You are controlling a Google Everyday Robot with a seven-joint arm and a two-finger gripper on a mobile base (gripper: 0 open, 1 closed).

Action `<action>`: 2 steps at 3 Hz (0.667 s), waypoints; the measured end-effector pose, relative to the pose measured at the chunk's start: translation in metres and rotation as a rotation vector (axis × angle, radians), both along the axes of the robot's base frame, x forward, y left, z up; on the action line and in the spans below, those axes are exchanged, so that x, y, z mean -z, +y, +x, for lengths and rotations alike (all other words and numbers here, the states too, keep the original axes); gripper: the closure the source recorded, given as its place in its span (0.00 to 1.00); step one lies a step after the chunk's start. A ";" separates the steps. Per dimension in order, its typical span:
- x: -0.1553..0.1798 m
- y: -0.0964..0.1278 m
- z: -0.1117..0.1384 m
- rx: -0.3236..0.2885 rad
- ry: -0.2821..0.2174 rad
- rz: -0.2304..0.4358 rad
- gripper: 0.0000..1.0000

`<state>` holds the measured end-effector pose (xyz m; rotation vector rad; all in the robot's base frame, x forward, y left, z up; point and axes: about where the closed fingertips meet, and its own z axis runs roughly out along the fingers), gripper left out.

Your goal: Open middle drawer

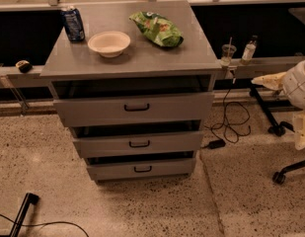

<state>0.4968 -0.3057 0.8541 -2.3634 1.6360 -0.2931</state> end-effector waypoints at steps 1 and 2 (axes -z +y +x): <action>0.000 0.000 0.000 0.000 0.000 0.000 0.00; 0.037 0.041 0.026 -0.060 0.016 0.062 0.00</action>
Offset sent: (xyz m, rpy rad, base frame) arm 0.0665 0.1023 -0.0928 0.1601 0.0387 0.1488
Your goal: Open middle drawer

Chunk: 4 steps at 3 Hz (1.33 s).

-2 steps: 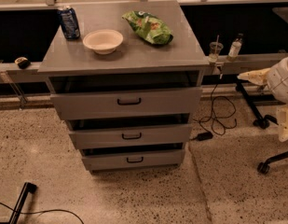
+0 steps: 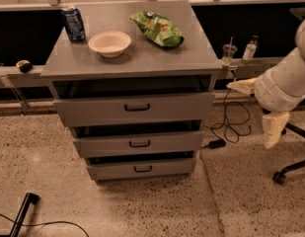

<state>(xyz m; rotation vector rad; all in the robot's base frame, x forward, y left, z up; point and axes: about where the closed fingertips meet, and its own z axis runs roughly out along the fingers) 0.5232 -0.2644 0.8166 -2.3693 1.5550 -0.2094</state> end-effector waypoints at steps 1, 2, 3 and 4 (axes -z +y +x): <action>0.076 0.061 0.024 -0.060 0.043 0.034 0.00; 0.113 0.089 0.024 -0.103 0.072 0.134 0.00; 0.117 0.088 0.025 -0.110 0.083 0.132 0.00; 0.165 0.107 0.034 -0.097 0.220 0.145 0.00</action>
Offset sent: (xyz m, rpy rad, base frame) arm 0.0296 0.0999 -0.1101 0.2529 -0.0548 0.4614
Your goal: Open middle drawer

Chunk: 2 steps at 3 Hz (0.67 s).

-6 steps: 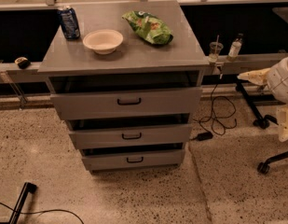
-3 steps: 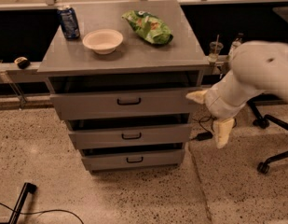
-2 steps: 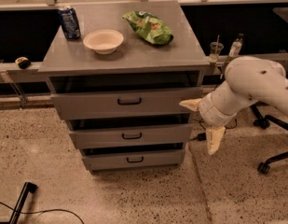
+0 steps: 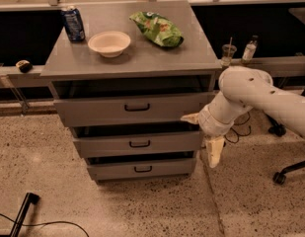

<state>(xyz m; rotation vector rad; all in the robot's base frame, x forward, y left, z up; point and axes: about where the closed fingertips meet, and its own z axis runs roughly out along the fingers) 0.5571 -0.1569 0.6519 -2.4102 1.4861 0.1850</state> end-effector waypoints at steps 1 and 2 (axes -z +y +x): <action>0.068 0.020 -0.005 0.044 0.102 0.012 0.00; 0.104 0.035 -0.006 0.060 0.060 0.074 0.00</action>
Offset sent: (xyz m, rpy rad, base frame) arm -0.0051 0.0449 -0.1414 0.1617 -0.0297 -0.0716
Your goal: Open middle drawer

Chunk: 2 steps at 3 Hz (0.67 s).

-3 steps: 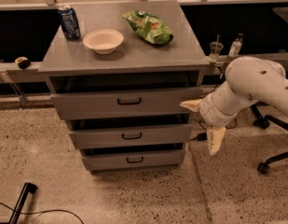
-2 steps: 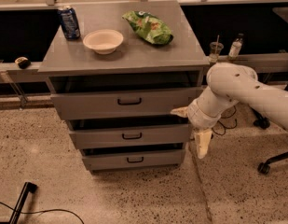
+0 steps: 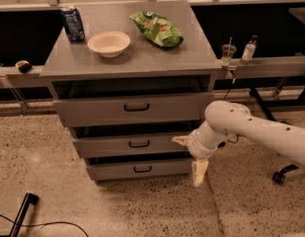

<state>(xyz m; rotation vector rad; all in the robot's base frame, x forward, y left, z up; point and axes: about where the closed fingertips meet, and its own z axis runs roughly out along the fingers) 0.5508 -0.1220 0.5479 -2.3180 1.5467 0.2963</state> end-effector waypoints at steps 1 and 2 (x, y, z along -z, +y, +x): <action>0.000 0.002 0.006 0.011 -0.024 0.009 0.00; 0.007 0.014 0.026 0.037 -0.061 0.047 0.00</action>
Offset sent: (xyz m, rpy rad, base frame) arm 0.0446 0.0217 -0.0071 0.0897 -0.0998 -0.0630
